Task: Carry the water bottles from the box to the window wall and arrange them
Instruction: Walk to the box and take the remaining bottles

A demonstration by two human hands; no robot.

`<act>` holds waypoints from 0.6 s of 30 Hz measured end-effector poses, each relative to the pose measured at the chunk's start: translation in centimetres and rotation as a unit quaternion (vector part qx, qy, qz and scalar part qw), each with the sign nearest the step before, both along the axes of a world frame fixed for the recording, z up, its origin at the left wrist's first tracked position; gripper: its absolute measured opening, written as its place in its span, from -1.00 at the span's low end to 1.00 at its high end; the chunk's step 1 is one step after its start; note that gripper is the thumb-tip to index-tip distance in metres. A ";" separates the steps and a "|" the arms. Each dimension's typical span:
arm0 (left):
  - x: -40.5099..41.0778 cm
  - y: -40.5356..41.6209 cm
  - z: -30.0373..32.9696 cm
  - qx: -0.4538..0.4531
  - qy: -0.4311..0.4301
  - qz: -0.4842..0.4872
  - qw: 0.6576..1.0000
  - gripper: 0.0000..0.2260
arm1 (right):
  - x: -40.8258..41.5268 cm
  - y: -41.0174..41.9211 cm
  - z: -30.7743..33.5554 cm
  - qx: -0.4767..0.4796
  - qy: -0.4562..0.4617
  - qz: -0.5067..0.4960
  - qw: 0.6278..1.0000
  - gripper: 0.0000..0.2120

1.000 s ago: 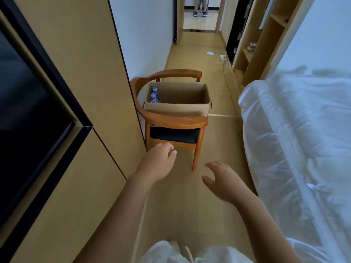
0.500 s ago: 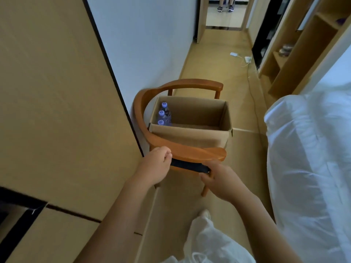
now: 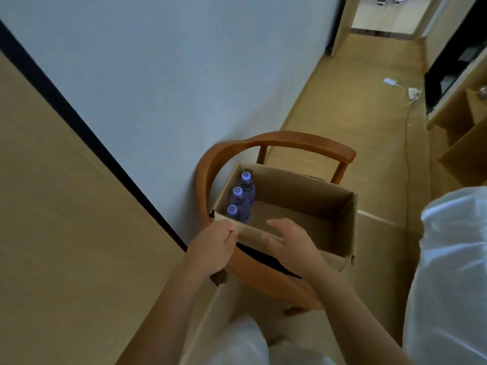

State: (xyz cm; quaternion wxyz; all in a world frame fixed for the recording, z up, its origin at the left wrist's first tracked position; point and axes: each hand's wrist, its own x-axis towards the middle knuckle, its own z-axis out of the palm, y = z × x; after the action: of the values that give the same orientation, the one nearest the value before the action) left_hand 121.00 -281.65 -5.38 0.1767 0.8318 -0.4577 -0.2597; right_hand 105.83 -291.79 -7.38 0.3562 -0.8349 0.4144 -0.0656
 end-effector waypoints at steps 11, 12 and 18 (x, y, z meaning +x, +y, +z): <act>6.1 -6.6 -5.2 0.033 0.023 0.037 0.999 -0.88 | 13.7 -10.5 -8.2 0.118 0.026 0.037 0.992 -0.83; 6.6 -7.1 -5.6 0.036 0.033 0.039 0.998 -0.87 | 14.8 -11.3 -9.3 0.129 0.036 0.020 0.991 -0.75; 9.0 -8.7 -7.7 0.060 0.082 0.071 0.992 -0.81 | 19.6 -14.2 -15.1 0.147 0.059 -0.018 0.987 -0.78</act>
State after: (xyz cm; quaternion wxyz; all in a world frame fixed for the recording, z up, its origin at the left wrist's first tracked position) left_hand 130.05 -290.39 -13.03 0.1813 0.8471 -0.3648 -0.3412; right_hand 125.44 -305.97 -22.52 0.4489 -0.7680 0.4551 0.0392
